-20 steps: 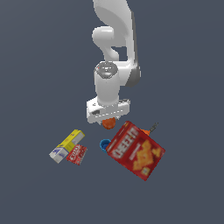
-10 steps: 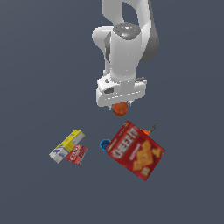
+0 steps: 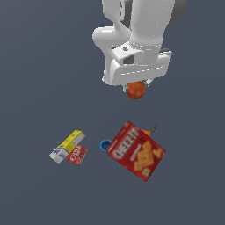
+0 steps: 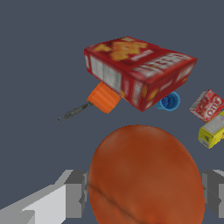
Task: Pick up a designated object from a clutter of objects.
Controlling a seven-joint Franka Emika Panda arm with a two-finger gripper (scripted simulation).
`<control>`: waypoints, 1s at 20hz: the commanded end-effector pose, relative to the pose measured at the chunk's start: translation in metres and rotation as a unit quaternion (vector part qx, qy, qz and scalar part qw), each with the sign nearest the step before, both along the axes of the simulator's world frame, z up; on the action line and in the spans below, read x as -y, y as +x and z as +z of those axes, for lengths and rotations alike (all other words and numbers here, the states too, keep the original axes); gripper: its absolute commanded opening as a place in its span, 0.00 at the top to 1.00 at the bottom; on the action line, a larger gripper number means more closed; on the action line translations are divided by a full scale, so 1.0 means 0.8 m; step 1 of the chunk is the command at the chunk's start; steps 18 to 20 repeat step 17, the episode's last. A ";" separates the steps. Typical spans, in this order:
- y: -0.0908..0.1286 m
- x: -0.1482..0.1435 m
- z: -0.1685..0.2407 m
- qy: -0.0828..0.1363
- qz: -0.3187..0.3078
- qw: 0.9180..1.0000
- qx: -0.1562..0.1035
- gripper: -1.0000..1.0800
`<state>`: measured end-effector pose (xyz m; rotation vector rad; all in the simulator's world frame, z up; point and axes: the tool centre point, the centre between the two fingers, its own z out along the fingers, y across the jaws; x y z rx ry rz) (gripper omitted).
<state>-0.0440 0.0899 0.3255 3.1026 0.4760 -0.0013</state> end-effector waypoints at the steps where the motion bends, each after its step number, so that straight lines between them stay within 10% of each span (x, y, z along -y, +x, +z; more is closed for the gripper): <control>1: -0.003 -0.015 0.028 0.000 0.000 1.000 0.000 1.00; 20: -0.004 -0.056 0.105 0.001 0.000 1.000 0.000 1.00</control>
